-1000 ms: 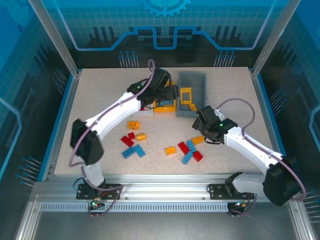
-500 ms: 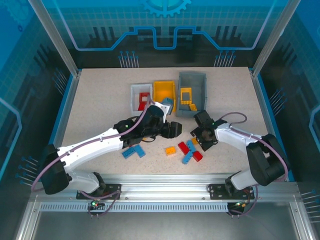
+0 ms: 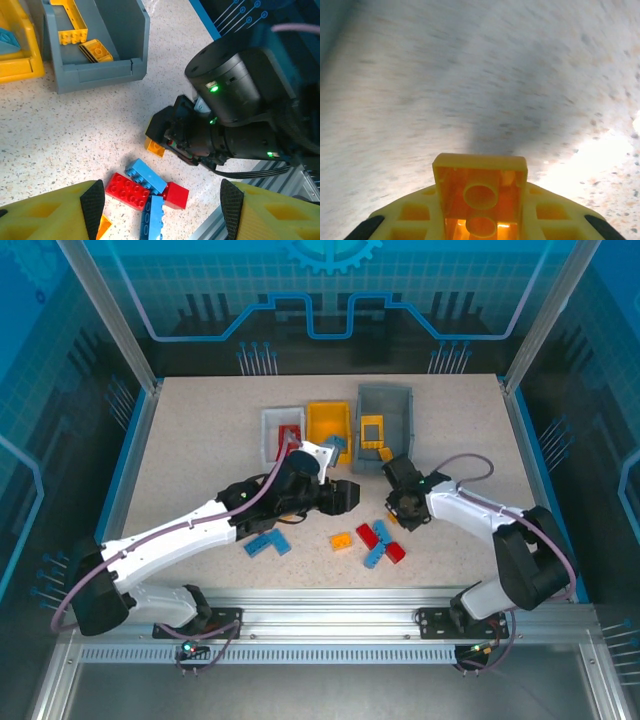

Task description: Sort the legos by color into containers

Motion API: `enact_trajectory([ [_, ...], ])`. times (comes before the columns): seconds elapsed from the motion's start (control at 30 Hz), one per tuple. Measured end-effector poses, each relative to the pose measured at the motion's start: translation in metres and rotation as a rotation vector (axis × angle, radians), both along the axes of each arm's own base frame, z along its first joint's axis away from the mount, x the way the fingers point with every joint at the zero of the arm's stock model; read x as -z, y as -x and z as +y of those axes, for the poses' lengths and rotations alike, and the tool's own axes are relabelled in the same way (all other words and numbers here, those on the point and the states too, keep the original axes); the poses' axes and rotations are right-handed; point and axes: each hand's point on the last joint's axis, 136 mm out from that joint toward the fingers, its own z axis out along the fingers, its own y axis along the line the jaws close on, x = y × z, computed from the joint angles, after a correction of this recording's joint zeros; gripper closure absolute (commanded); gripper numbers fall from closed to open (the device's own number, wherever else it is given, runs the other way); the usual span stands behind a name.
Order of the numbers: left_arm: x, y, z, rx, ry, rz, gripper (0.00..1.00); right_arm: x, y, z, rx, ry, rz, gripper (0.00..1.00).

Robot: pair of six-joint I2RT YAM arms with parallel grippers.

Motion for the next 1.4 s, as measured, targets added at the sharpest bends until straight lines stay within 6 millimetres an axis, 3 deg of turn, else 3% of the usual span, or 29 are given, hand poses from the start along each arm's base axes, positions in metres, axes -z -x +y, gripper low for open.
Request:
enact_trajectory([
  [0.17, -0.004, -0.006, 0.008, -0.034, 0.006, -0.009, 0.34, -0.084, -0.053, 0.016, -0.178, 0.137, -0.235, 0.79],
  [0.3, -0.007, -0.017, 0.017, -0.081, 0.025, -0.003, 0.33, -0.118, -0.095, 0.019, -0.292, 0.323, -0.290, 0.79],
  [0.4, -0.009, -0.024, 0.022, -0.107, 0.042, -0.004, 0.33, -0.112, -0.127, 0.025, -0.364, 0.429, -0.248, 0.80],
  [0.57, -0.015, -0.034, 0.020, -0.123, 0.084, -0.015, 0.32, -0.072, -0.161, 0.013, -0.418, 0.547, -0.105, 0.79],
  [0.83, -0.015, -0.043, 0.006, -0.098, 0.109, -0.013, 0.32, -0.038, -0.181, -0.008, -0.419, 0.592, 0.035, 0.74],
  [1.03, -0.013, -0.043, 0.004, -0.091, 0.109, -0.008, 0.31, -0.021, -0.184, -0.006, -0.439, 0.590, 0.084, 0.53],
  [1.23, -0.012, -0.042, 0.005, -0.093, 0.105, -0.006, 0.32, -0.024, -0.182, -0.004, -0.448, 0.580, 0.084, 0.44],
  [1.33, -0.007, -0.042, 0.008, -0.106, 0.086, 0.005, 0.31, -0.039, -0.182, -0.001, -0.445, 0.574, 0.051, 0.43],
  [1.4, -0.002, -0.042, 0.014, -0.135, 0.062, 0.021, 0.31, -0.059, -0.180, 0.003, -0.440, 0.565, 0.006, 0.43],
])
